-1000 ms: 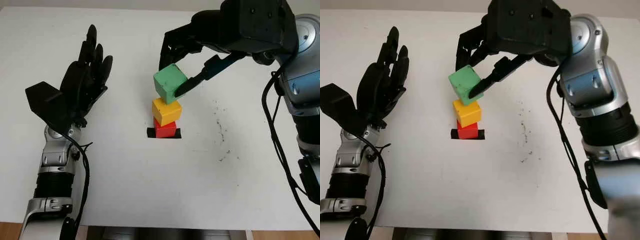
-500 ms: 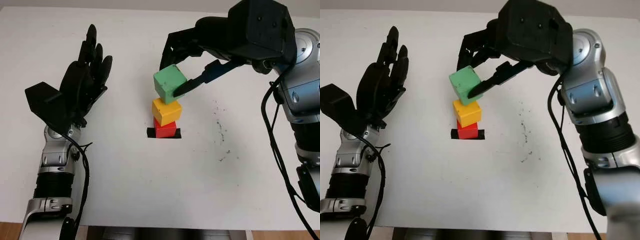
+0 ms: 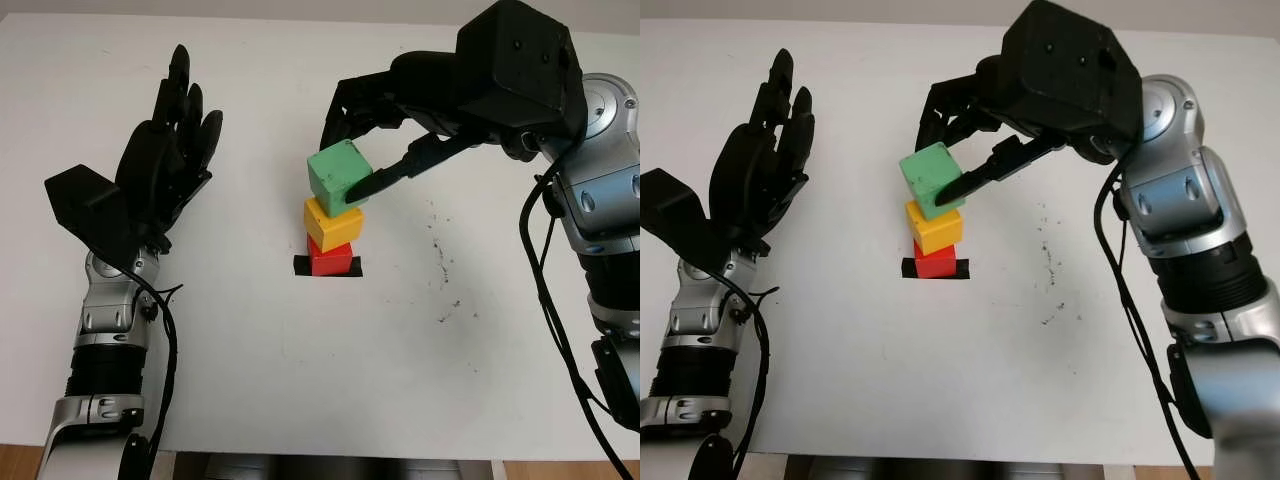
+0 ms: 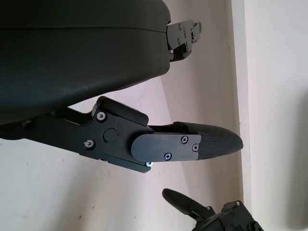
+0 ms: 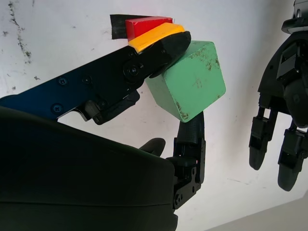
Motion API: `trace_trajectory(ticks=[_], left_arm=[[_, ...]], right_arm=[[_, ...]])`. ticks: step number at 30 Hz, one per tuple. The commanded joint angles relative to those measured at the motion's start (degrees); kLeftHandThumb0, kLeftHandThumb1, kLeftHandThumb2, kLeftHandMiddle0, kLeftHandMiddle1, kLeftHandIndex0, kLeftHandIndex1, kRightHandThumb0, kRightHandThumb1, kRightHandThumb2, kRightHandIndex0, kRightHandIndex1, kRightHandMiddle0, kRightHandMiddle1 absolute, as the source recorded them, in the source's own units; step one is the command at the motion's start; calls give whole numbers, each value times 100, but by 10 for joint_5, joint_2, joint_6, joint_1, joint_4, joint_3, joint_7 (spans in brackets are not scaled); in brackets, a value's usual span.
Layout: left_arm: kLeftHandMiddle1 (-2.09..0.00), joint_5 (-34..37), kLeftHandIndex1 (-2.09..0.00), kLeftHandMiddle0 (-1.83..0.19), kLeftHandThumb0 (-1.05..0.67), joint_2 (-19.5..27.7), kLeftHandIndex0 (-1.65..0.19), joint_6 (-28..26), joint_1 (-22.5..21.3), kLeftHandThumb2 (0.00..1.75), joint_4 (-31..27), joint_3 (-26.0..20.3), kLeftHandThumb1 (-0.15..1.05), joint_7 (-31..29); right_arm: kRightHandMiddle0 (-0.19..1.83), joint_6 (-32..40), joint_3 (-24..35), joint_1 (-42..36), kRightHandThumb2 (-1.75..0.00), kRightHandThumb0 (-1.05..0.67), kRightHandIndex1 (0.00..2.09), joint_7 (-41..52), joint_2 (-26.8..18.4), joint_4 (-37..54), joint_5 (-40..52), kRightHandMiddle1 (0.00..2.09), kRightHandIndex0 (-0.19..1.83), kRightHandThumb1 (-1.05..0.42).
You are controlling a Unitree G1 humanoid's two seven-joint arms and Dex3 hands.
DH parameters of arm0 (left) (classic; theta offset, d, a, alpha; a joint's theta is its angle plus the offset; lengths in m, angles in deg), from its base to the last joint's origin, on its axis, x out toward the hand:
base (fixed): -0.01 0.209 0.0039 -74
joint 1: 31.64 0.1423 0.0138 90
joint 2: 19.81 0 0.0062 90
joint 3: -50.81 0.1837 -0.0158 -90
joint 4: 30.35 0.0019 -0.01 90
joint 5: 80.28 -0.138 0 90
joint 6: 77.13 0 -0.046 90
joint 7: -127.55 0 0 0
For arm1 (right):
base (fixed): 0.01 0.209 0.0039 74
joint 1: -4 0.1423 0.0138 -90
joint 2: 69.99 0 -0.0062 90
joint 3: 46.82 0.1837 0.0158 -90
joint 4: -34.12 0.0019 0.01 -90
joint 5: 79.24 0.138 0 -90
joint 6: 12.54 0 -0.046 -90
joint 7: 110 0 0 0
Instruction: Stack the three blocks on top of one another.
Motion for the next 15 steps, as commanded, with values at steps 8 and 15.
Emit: trace_trajectory(ticks=[8,15], left_arm=[[0,6,0,19,-78,8,19,2,12,44,-6,-2,105,-11],[-1,1,0,19,-79,8,19,0,16,43,-12,-1,105,-2]], right_arm=[[27,13,-8,-8,-6,-45,58,5,10,14,7,167,10,-98],[30,-12,-10,-20,-5,-47,54,-8,15,3,0,163,16,-96]])
